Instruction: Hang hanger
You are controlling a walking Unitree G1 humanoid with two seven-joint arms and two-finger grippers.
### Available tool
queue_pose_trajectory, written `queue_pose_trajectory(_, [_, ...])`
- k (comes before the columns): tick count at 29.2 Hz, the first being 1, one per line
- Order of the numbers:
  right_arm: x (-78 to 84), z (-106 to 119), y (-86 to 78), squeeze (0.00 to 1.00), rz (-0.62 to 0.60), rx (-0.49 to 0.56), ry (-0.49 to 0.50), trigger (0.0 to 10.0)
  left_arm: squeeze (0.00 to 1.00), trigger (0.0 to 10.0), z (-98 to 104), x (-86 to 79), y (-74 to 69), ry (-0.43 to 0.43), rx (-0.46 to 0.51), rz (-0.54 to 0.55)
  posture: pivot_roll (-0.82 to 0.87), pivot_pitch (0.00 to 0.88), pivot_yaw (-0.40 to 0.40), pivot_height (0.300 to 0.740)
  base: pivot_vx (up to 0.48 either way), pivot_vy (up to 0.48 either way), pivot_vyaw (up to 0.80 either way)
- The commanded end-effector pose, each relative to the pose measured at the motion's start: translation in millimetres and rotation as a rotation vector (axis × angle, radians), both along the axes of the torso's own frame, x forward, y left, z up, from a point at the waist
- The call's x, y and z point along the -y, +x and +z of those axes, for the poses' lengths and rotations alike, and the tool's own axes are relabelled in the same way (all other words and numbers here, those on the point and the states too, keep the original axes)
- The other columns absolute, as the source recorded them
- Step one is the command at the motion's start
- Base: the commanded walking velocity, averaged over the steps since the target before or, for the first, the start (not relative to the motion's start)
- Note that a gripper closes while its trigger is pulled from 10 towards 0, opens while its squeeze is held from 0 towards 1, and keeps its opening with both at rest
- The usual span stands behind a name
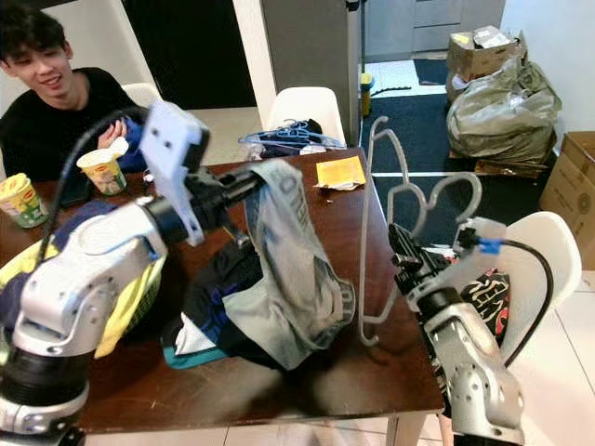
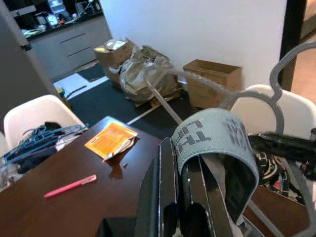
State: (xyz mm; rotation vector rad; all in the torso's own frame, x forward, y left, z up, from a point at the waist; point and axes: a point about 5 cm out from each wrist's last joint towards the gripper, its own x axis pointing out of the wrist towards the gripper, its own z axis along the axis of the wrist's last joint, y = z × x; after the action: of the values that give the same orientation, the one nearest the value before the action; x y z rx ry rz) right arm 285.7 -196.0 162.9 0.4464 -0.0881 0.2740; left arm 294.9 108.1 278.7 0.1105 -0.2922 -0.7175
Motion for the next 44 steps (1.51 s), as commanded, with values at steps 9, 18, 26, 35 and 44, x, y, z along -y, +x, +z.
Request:
queue_pose_trajectory(9, [-3.3, 1.6, 4.8, 0.0, 0.012, -0.005, -0.043, 10.0, 0.0, 10.0, -19.7, 18.3, -2.9, -0.038, -0.092, -0.019, -0.02, 0.0, 0.077, 0.74, -0.373, 0.0, -0.14])
queue_pose_trajectory(18, [-3.3, 0.4, 11.7, 0.0, 0.029, -0.01, -0.106, 10.0, 0.0, 10.0, -18.7, 33.7, 1.7, -0.105, -0.079, -0.027, -0.07, 0.0, 0.052, 0.74, -0.383, 0.0, -0.53])
queue_pose_trajectory(26, [-3.7, -4.0, 11.0, 0.0, 0.032, -0.03, -0.133, 10.0, 0.0, 10.0, -34.8, 38.1, 0.0, -0.125, -0.126, -0.021, -0.07, 0.0, 0.032, 0.74, -0.384, 0.0, -0.77])
queue_pose_trajectory(35, [1.0, -9.4, 15.7, 0.0, -0.006, -0.062, -0.23, 10.0, 0.0, 10.0, -66.0, 39.1, 3.4, -0.119, -0.208, 0.013, -0.08, 0.0, 0.028, 0.74, -0.359, 0.0, -0.77])
queue_pose_trajectory(44, [17.4, -23.8, 11.2, 0.0, -0.094, -0.13, -0.334, 10.0, 0.0, 10.0, -88.9, 21.3, 2.0, -0.118, -0.247, 0.064, -0.1, 0.0, 0.04, 0.74, -0.035, 0.0, -0.77])
